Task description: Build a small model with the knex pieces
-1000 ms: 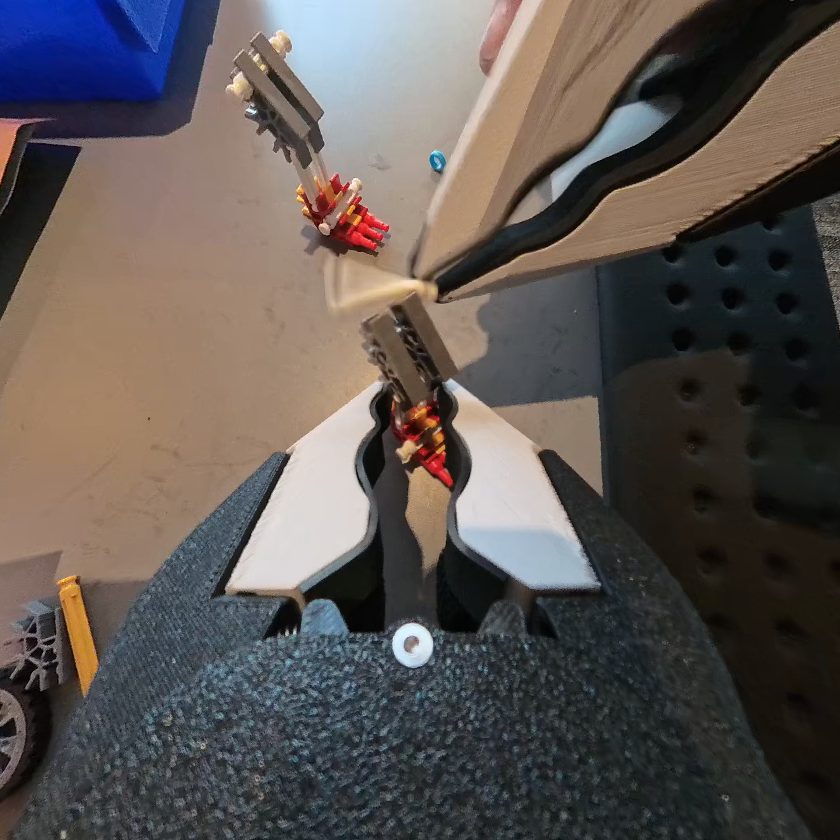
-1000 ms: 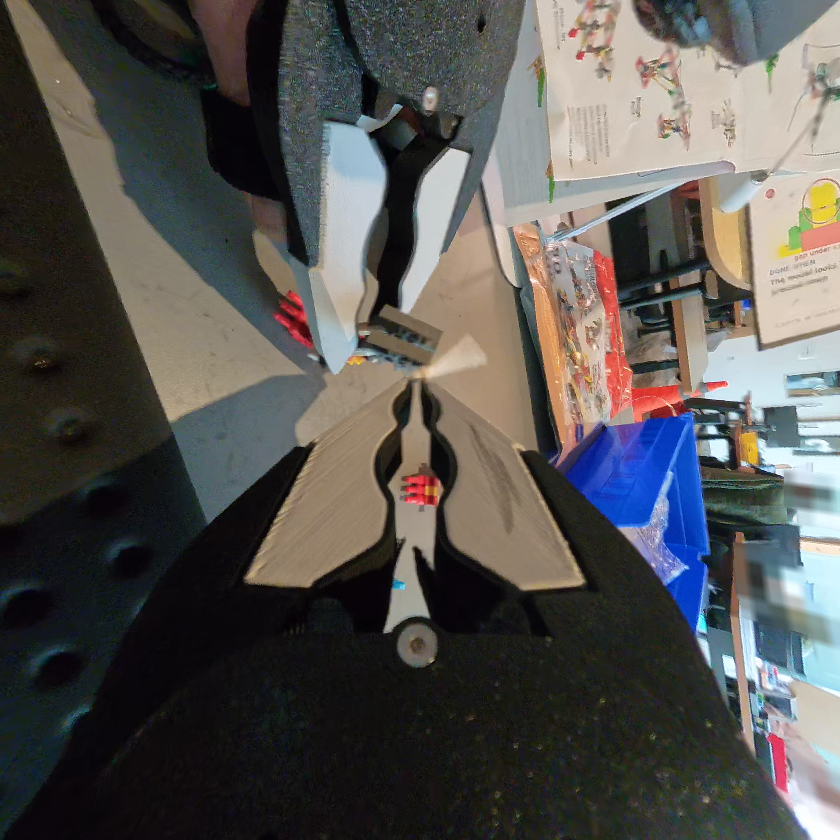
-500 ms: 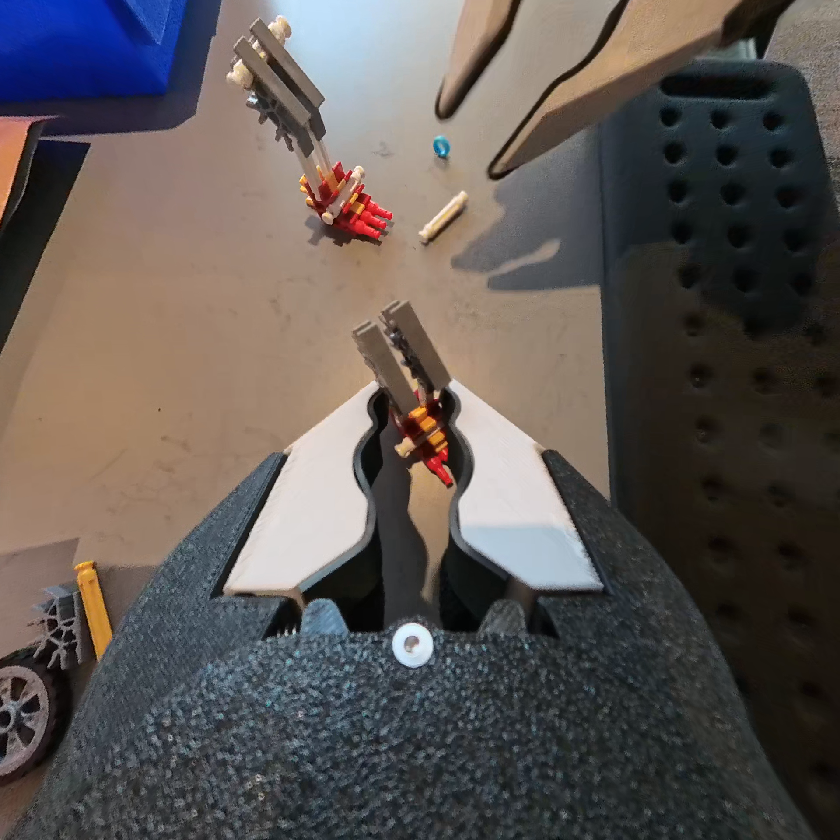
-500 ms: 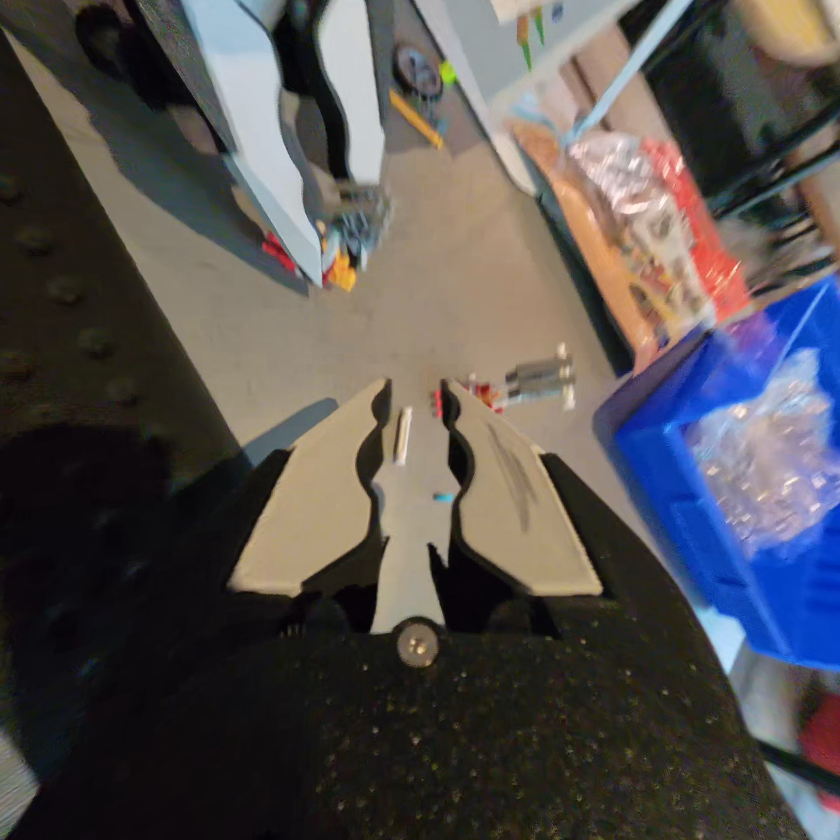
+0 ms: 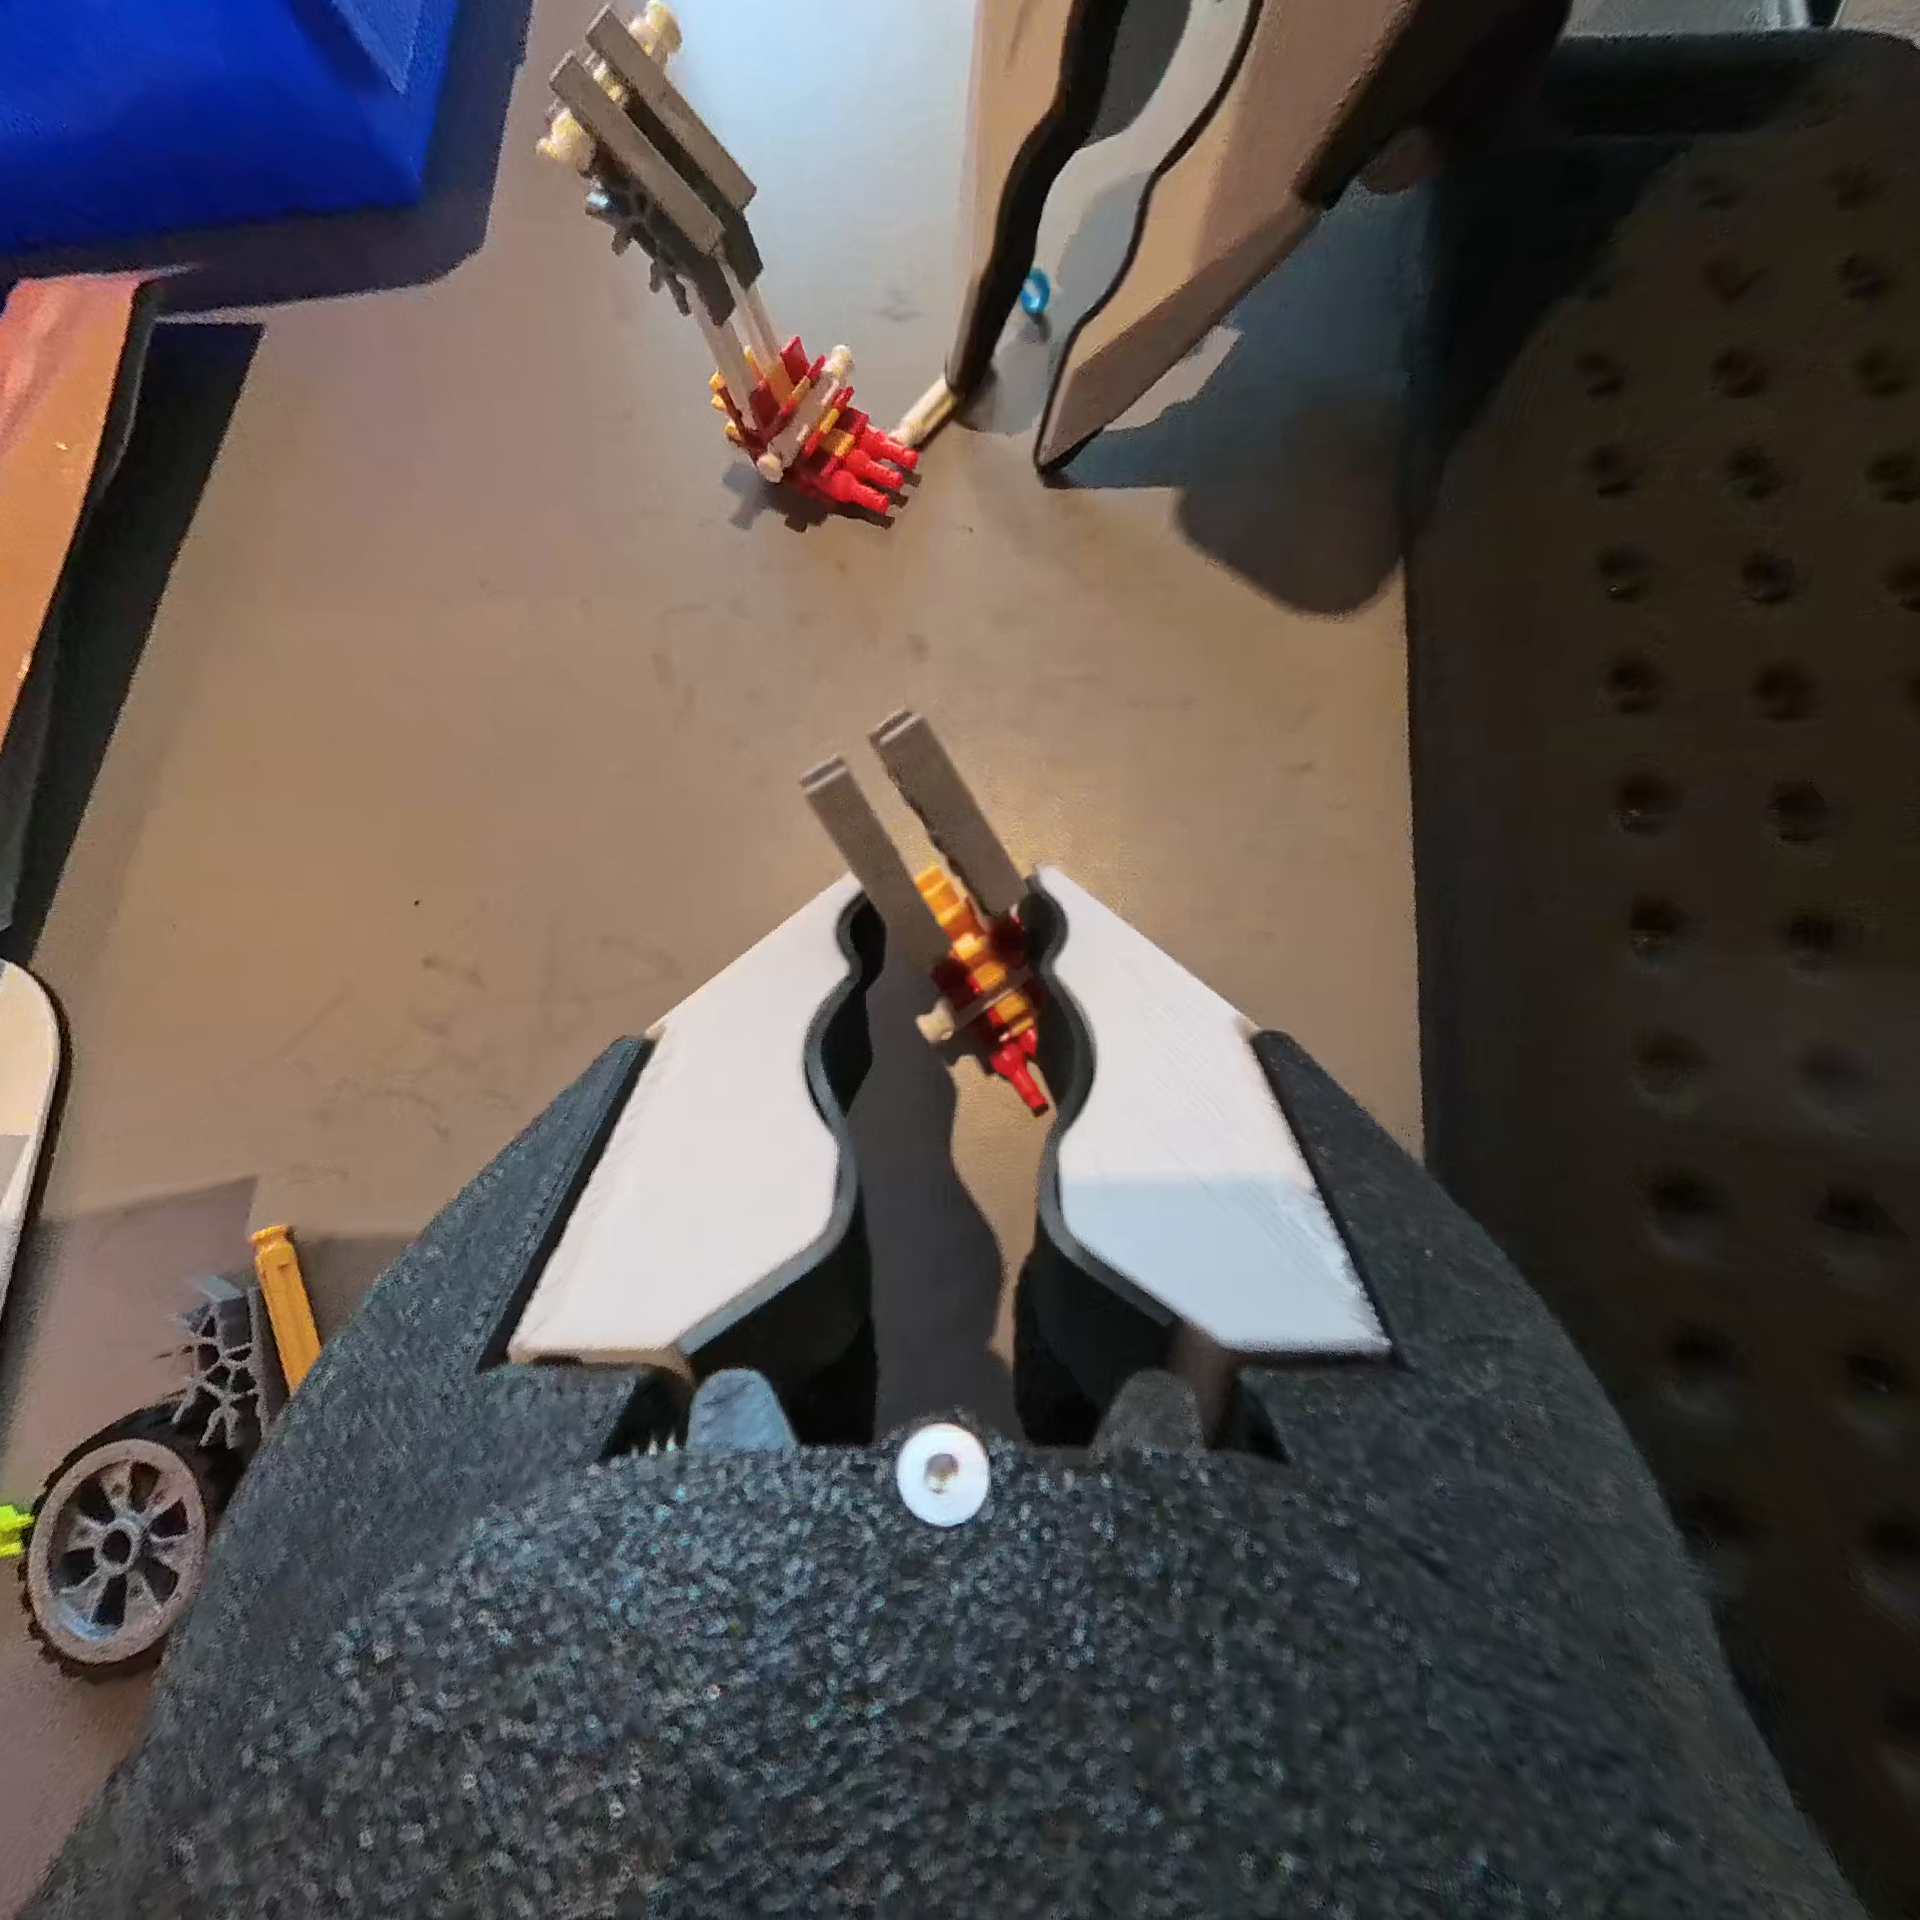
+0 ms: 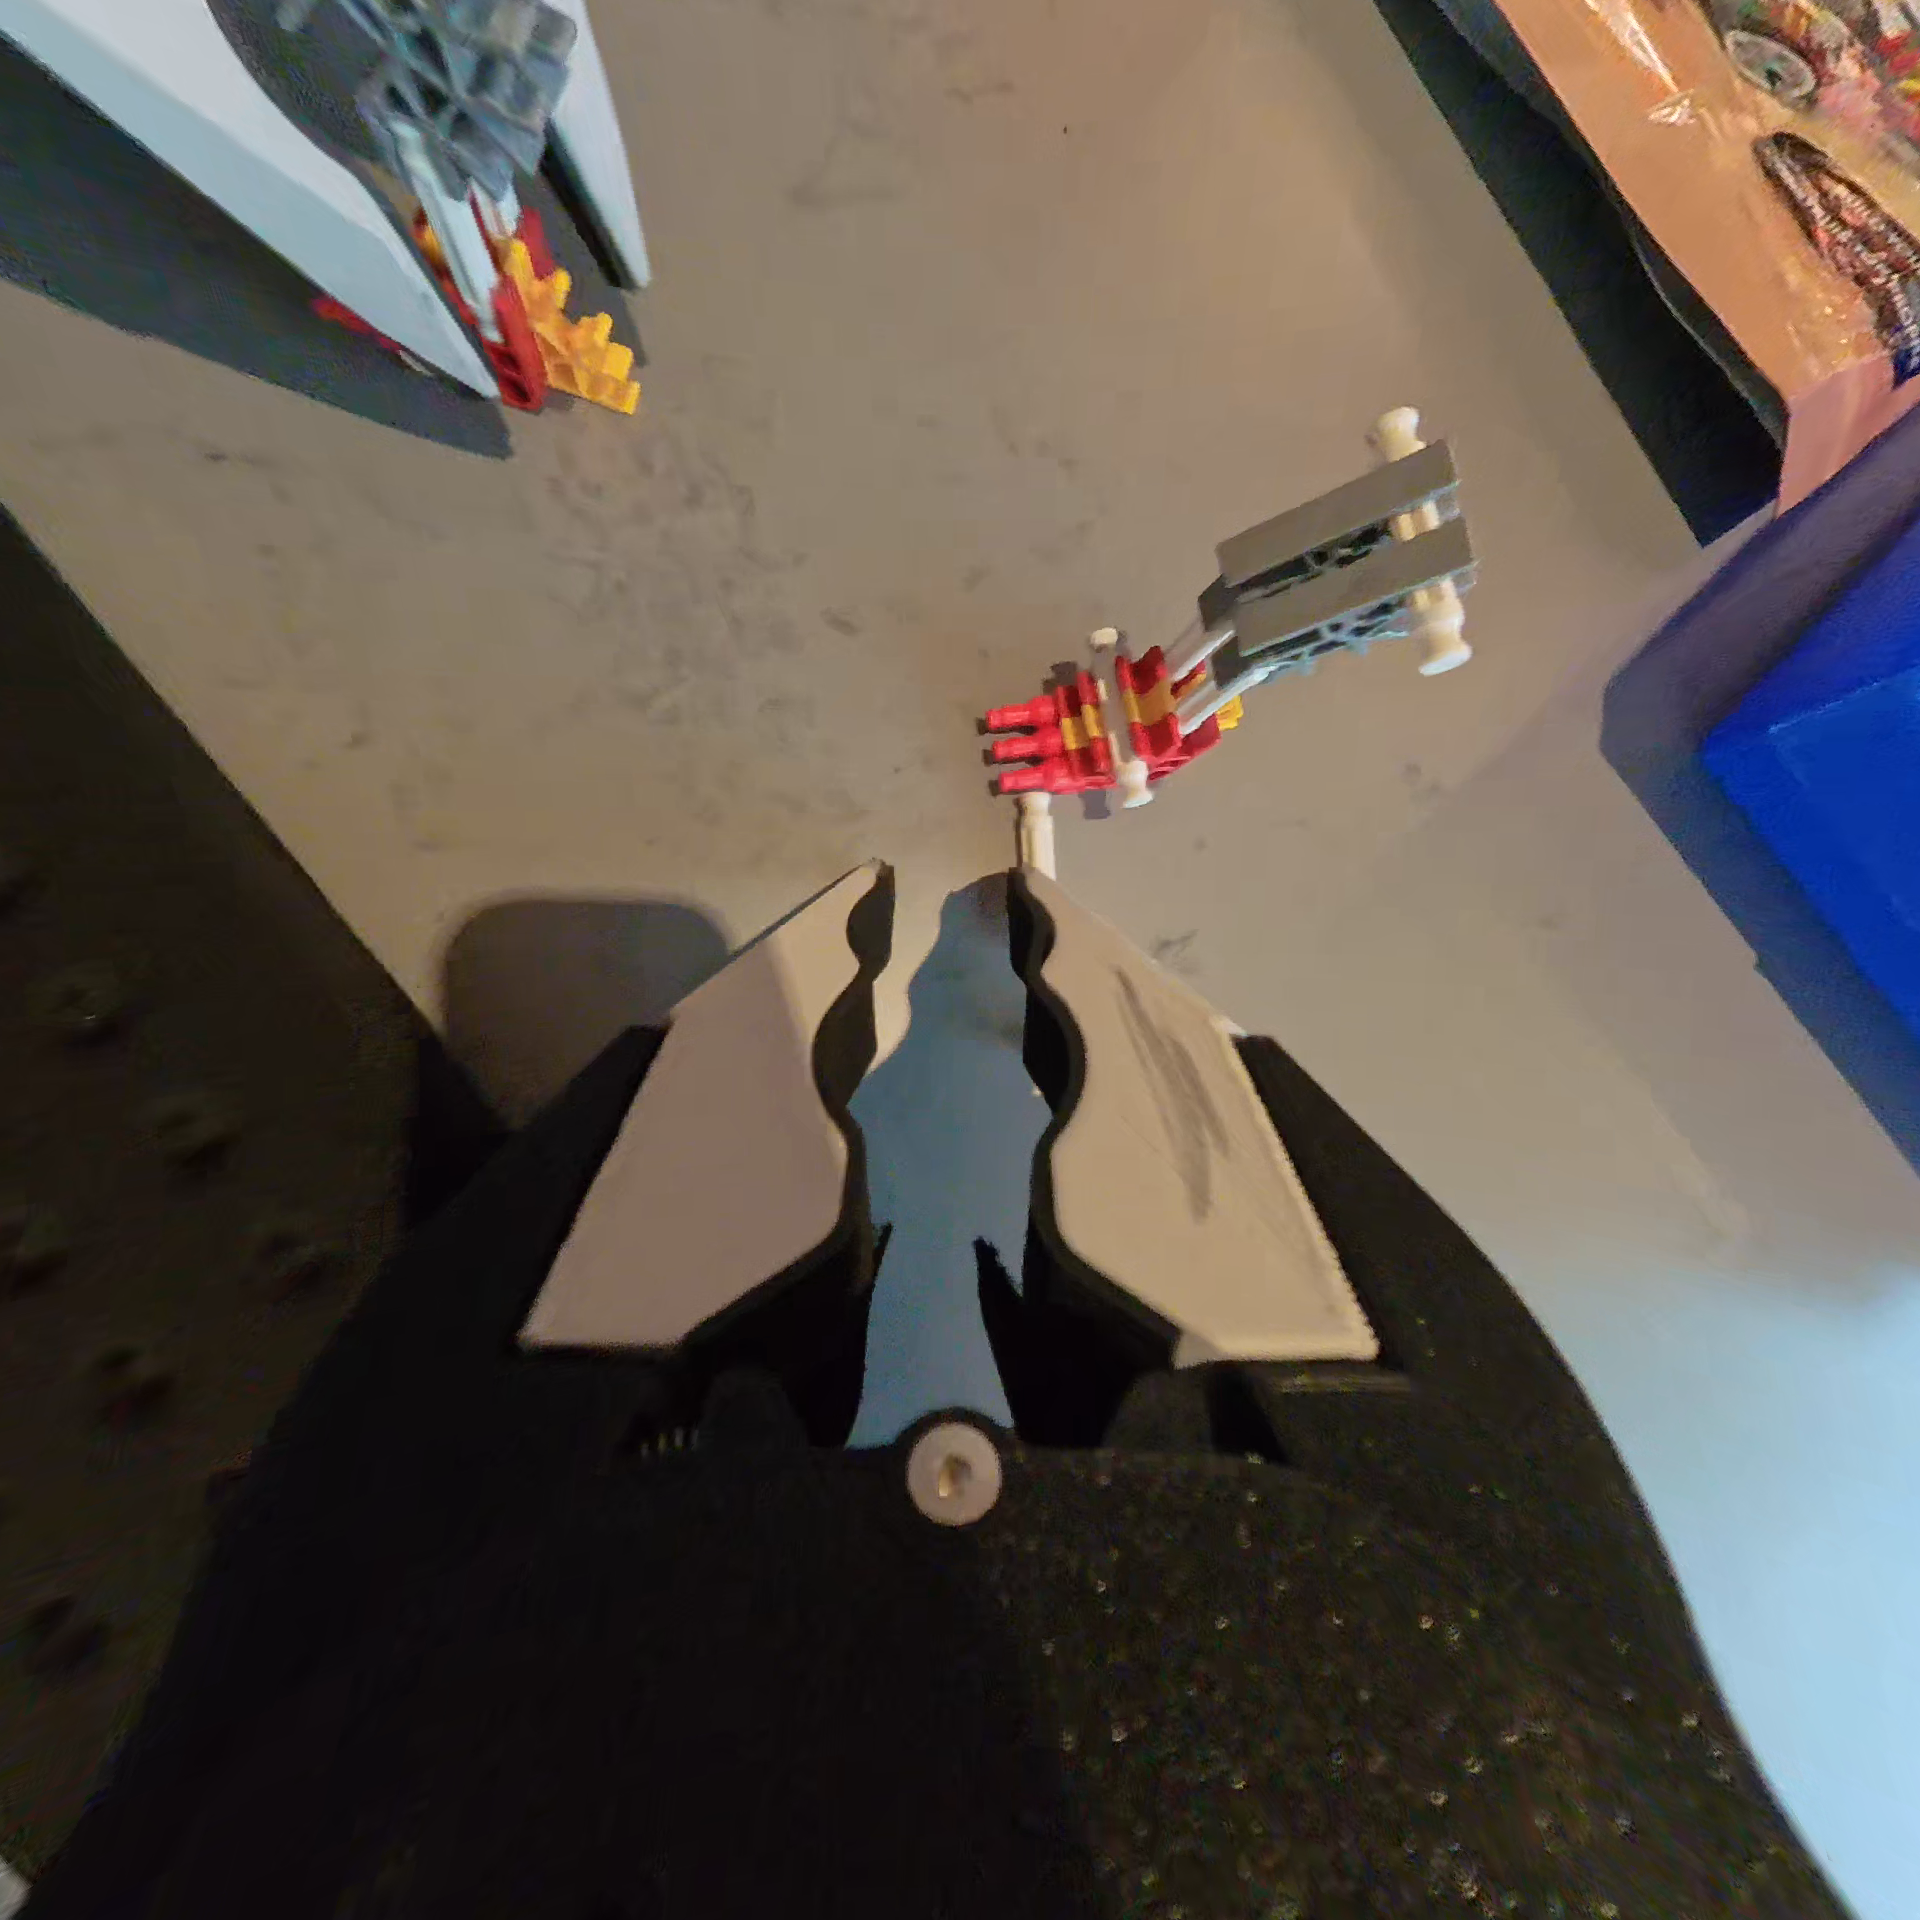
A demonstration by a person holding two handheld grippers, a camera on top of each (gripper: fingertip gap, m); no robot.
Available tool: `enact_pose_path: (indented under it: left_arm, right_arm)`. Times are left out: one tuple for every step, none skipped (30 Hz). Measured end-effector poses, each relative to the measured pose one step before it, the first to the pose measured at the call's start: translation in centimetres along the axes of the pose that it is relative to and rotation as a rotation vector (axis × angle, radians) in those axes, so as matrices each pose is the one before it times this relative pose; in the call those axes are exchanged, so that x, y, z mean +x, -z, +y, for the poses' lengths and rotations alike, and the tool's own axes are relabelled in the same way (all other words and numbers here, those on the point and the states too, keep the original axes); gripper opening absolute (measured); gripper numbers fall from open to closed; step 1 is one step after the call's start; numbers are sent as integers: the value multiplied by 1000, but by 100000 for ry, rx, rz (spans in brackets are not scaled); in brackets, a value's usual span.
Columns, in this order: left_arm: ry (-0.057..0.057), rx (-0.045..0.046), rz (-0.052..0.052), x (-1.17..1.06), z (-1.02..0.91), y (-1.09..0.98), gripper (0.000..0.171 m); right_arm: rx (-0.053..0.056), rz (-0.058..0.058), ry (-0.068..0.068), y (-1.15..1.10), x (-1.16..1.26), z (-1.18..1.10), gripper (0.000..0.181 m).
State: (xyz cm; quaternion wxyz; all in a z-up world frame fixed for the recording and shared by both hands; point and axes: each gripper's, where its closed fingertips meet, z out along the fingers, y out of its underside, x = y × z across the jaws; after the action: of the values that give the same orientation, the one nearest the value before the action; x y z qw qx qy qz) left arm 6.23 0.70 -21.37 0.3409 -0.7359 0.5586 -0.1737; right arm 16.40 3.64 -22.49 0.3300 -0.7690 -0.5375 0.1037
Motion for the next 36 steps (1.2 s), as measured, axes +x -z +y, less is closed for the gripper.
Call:
enact_pose_path:
  left_arm:
    - [-94,-164,257,22,35,-6,24]
    - [74,260,271,-6,-7,-12,23]
    - [146,389,803,62,-18,13,22]
    - [-27,47,877,56,35,14,22]
    - [-62,-4,443,-18,27,29,22]
    - [-216,47,422,-12,30,24,22]
    - [-173,169,411,22,17,11,22]
    - [-16,-213,287,25,62,-26,24]
    - [-12,-822,263,45,147,-64,31]
    - [-363,-686,-6,31,113,-53,33]
    - [-275,-612,-319,-12,88,-30,35]
    - [-138,-252,63,40,18,-7,36]
    - [-139,21,400,76,-20,15,36]
    - [-121,43,-177,-11,-15,33,36]
    - [-219,46,-298,-36,-29,47,36]
    - [-270,140,-2,14,-42,30,36]
    - [-347,198,-210,2,-55,25,36]
    - [-710,-148,-183,20,17,9,34]
    - [-1141,362,-401,6,-61,31,27]
    - [-885,614,-175,41,-121,3,22]
    - [-83,374,156,51,-94,-59,22]
    - [-13,487,273,45,-105,-83,21]
    - [-271,161,302,48,-65,-47,21]
    - [-472,-133,18,-20,-40,-45,21]
    - [-480,-155,-105,-55,-46,-56,21]
    - [-351,-145,647,37,-78,-77,21]
    - [-261,-61,831,63,-105,-98,21]
    - [-14,-23,421,25,-96,-115,21]
    - [47,-188,471,56,-65,-105,22]
    - [-189,-397,738,126,17,-100,27]
    - [-109,-418,48,43,57,-62,31]
    - [-180,-279,-41,34,75,-34,34]
    - [-438,428,60,48,-9,44,35]
    - [141,757,-116,-12,-78,84,36]
    - [633,713,-87,-57,-92,95,40]
    - [284,564,-174,-84,-63,144,41]
  right_arm:
    - [-147,-579,-1355,-87,145,-97,21]
    - [344,696,-136,-18,276,-114,21]
    - [437,-324,-399,8,146,-61,21]
    - [1544,-2327,-2024,100,-113,-195,21]
    - [1619,-1418,-3729,73,100,-235,21]
    - [-218,-134,-2351,-52,245,58,21]
    - [-2179,91,-755,-190,172,399,23]
    - [-1302,971,-768,-205,288,219,25]
    - [345,-1089,-1937,-130,-22,-76,25]
    - [-59,-2478,-1608,-109,-254,13,21]
    - [246,-1215,-1279,-66,-74,-36,19]
    - [-93,-557,-761,-2,-6,-8,19]
    - [-307,-151,-102,25,-15,16,19]
    - [-281,-193,412,27,-96,14,18]
    - [12,-502,651,17,-216,14,13]
    - [269,-421,295,13,-212,11,8]
    - [402,77,-183,84,-89,-2,8]
    - [1777,971,-104,286,78,-170,10]
    - [2988,568,-963,508,67,-348,16]
    - [3665,-879,-1123,640,-122,-500,18]
    - [3871,-1667,268,662,-361,-558,18]
    - [2477,-1171,747,629,-363,-330,19]
    - [952,1357,614,580,81,-84,20]
    - [-893,1916,707,463,281,282,21]
    - [-2064,1946,124,277,409,550,21]
    - [-2164,895,-318,51,323,612,21]
    - [-2210,-734,-597,-193,60,606,21]
    - [-2421,-1581,96,-343,-185,541,21]
    - [-2165,-681,1029,-431,-203,403,20]
    - [-2156,-1180,1155,-494,-343,318,20]
    - [-2024,-1577,822,-467,-418,267,20]
    - [-1346,-536,435,-378,-227,144,20]
    - [437,-302,-332,-104,-95,-169,17]
    - [-113,216,-507,-63,63,-69,15]
    - [-293,725,-220,-27,149,-17,10]
    - [-5,355,6,-50,55,-62,4]
